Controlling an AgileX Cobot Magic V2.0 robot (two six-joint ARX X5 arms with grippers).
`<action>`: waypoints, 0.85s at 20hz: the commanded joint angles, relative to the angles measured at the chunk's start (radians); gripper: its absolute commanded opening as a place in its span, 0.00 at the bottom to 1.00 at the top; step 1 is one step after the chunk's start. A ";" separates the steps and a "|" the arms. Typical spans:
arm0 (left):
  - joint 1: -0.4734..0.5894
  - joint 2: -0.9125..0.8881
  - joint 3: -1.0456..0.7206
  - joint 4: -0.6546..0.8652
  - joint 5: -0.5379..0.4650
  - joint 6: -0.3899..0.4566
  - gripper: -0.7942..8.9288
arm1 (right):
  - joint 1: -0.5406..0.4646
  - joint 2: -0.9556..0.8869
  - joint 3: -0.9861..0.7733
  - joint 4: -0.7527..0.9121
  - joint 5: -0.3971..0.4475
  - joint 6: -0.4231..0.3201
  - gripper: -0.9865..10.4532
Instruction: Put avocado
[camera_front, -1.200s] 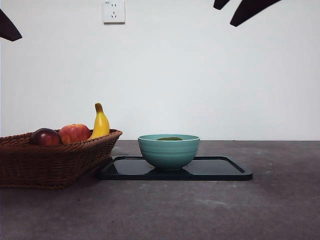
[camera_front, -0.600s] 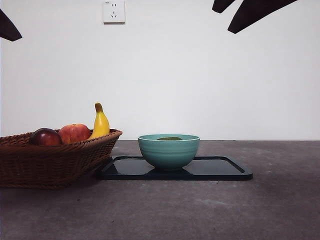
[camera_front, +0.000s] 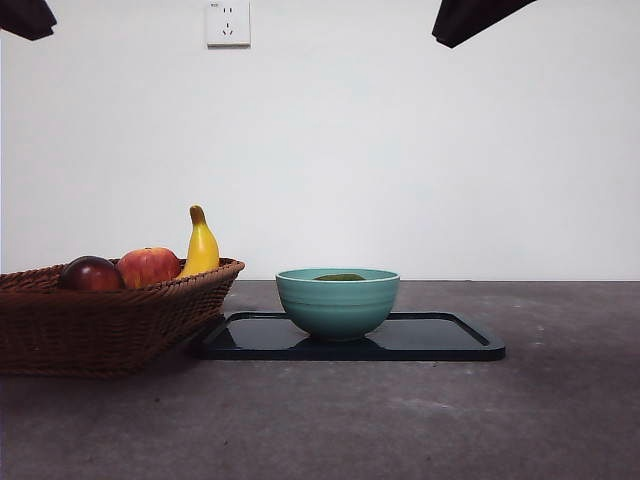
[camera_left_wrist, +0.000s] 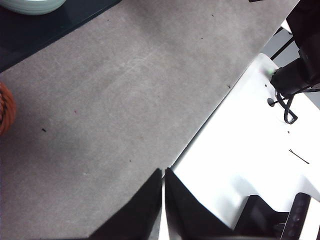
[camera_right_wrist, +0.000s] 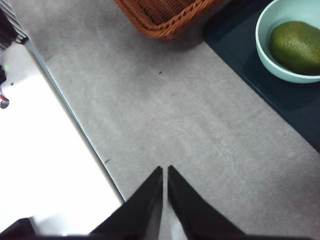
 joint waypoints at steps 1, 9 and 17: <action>-0.005 0.005 0.008 0.006 0.005 0.012 0.09 | 0.011 0.006 0.011 0.023 -0.002 -0.002 0.09; -0.005 0.005 0.008 0.005 0.005 0.012 0.09 | 0.011 0.006 0.011 0.031 -0.002 -0.002 0.09; 0.280 -0.301 -0.192 0.690 -0.172 0.128 0.09 | 0.011 0.006 0.011 0.031 -0.002 -0.002 0.09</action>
